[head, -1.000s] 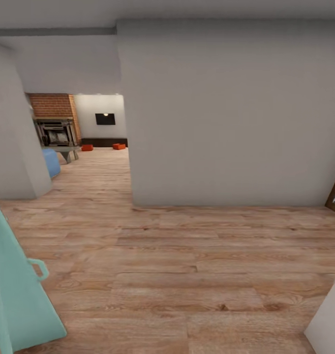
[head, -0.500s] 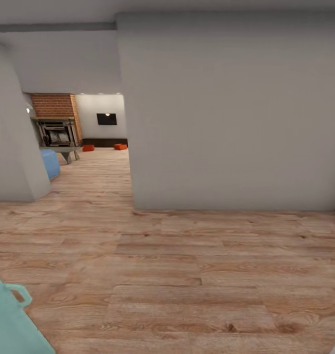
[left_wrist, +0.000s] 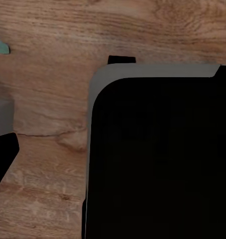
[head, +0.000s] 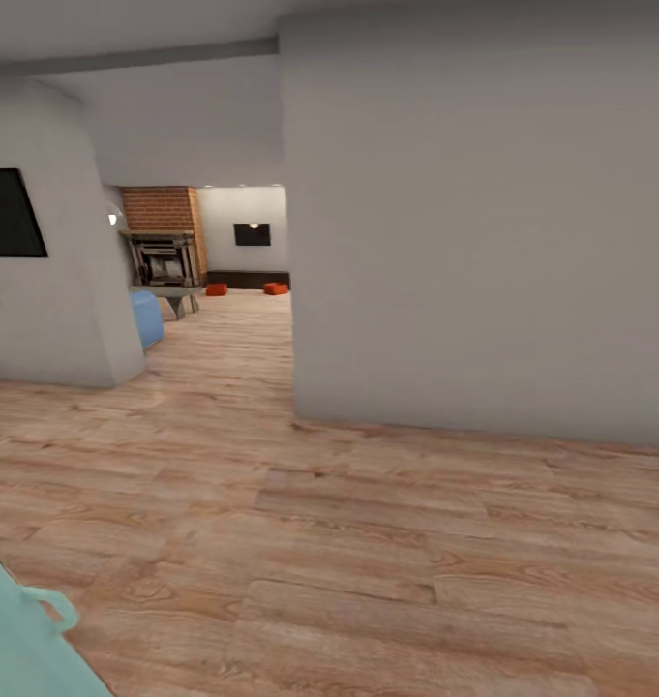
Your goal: Move the two storage containers from the living room to the garage. In the garage, place one container on the floor and stack the other container on top of it (either order is fine).
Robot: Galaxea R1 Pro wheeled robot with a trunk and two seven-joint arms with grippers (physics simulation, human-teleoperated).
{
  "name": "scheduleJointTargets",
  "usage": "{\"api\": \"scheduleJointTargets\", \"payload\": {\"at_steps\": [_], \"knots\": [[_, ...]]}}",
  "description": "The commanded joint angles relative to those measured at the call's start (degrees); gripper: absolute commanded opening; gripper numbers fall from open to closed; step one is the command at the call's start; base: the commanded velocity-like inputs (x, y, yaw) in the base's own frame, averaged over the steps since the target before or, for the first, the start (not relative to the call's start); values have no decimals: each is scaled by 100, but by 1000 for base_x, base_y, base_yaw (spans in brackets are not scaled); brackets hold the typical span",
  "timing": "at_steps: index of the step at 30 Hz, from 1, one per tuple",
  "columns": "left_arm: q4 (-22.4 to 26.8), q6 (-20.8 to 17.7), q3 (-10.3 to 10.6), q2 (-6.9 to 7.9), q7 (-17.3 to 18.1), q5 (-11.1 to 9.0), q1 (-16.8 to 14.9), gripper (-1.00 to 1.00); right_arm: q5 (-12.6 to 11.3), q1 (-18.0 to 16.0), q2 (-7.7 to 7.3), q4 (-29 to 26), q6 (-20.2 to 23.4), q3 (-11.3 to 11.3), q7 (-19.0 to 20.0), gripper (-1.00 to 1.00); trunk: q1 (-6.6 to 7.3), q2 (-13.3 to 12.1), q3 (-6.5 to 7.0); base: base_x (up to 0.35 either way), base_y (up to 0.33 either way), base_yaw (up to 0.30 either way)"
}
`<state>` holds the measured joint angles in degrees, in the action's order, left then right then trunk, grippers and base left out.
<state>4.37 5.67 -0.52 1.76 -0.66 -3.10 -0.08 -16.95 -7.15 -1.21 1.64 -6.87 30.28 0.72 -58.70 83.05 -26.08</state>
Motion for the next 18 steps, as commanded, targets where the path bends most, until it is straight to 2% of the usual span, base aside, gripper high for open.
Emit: {"api": "scheduleJointTargets", "payload": {"at_steps": [1,18], "knots": [[2,13,-1,-1,-4,-32,-1,100,-54,-6,1,15,-34,48,8,100,-3,2,-5,322,0,92],[2,13,-1,-1,-4,-32,-1,100,-54,-6,-2,13,-34,48,8,100,-3,2,-5,322,0,10]]}}
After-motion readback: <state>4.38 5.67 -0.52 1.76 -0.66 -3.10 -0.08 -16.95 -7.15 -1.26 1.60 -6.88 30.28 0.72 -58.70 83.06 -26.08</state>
